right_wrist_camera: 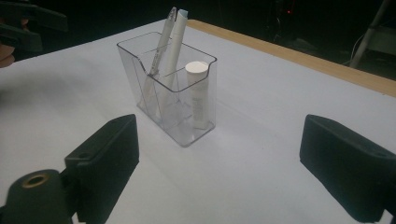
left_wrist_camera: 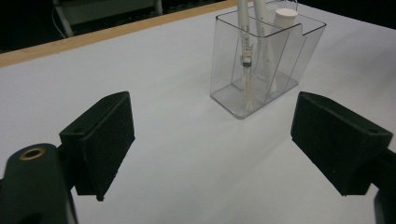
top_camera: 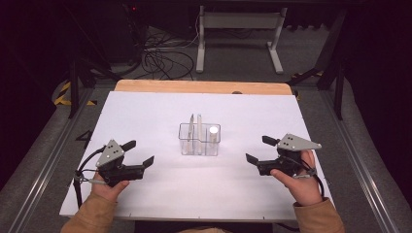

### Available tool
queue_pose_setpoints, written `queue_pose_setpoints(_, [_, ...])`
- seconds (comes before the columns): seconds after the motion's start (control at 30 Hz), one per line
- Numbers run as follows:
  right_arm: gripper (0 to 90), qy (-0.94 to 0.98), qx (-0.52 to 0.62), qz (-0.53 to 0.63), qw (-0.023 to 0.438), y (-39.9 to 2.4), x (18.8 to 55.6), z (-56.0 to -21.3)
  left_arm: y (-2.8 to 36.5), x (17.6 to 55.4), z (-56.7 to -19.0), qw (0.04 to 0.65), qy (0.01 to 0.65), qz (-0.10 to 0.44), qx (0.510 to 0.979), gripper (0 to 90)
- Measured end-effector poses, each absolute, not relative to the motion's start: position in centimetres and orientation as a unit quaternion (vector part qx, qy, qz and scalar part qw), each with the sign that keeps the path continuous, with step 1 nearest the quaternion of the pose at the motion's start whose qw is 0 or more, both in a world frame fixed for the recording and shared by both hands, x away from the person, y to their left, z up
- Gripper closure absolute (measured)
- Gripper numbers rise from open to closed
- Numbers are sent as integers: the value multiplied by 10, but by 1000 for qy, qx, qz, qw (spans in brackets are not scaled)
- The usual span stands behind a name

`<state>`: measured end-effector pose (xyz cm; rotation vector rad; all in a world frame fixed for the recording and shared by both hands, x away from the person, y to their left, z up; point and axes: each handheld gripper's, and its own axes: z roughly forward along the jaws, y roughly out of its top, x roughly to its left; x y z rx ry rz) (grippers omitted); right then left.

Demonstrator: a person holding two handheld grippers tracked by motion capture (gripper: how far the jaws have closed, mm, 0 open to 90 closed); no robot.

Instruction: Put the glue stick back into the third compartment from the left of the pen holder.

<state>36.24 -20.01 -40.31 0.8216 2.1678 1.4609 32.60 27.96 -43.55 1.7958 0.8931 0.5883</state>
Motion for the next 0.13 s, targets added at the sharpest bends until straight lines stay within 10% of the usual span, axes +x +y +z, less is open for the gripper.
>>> queue_pose_setpoints(0.13, [129, 776, 296, 520, 199, -200, 363, -404, 281, 326, -435, 509, 373, 238, 738, 142])
